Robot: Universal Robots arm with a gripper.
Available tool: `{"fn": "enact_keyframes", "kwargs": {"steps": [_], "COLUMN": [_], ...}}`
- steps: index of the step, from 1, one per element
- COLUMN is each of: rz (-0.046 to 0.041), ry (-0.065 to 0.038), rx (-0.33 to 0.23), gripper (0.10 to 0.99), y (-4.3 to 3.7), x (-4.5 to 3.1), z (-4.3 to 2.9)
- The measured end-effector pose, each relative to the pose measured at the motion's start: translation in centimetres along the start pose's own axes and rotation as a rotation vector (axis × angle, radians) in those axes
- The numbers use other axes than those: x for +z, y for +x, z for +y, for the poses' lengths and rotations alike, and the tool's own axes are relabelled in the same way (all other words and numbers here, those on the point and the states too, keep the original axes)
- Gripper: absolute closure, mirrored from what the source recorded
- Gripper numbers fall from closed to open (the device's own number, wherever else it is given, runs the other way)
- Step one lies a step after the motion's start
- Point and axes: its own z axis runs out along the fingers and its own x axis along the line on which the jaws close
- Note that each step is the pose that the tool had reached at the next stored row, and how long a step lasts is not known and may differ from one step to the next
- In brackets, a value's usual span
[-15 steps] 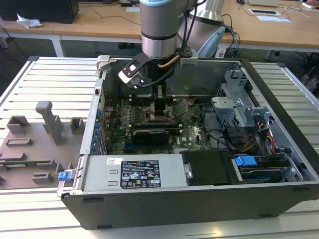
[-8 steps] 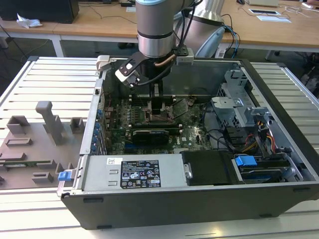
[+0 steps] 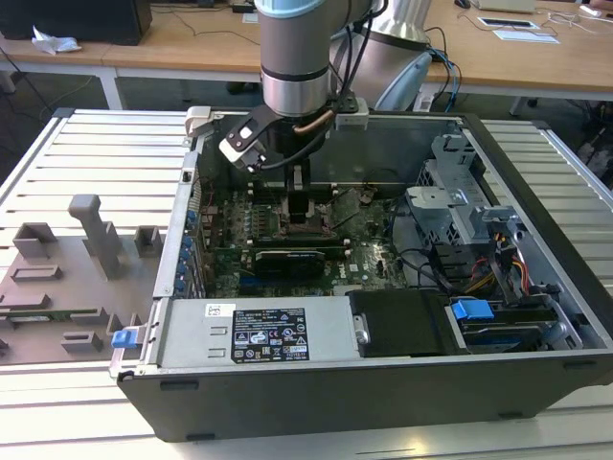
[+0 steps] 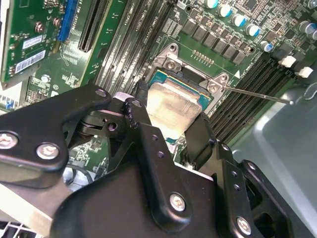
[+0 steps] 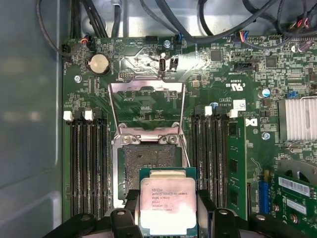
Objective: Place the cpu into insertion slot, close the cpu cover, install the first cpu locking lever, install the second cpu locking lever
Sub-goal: 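Place the cpu into insertion slot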
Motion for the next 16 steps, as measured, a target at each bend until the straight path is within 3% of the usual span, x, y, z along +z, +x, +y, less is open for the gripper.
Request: {"fn": "enact_keyframes", "kwargs": {"steps": [6, 8, 13, 16], "rz": [0.0008, 0.0006, 0.0002, 0.0001], "ry": [0.0, 0.0, 0.0, 0.0], "rx": [-0.008, -0.013, -0.016, -0.016], "gripper": [0.541, 0.541, 0.541, 0.541], "y": [0.55, 0.75, 0.97, 1.11], "x": [0.38, 0.59, 1.41, 2.26], "z": [-0.06, 0.21, 0.76, 0.99]}}
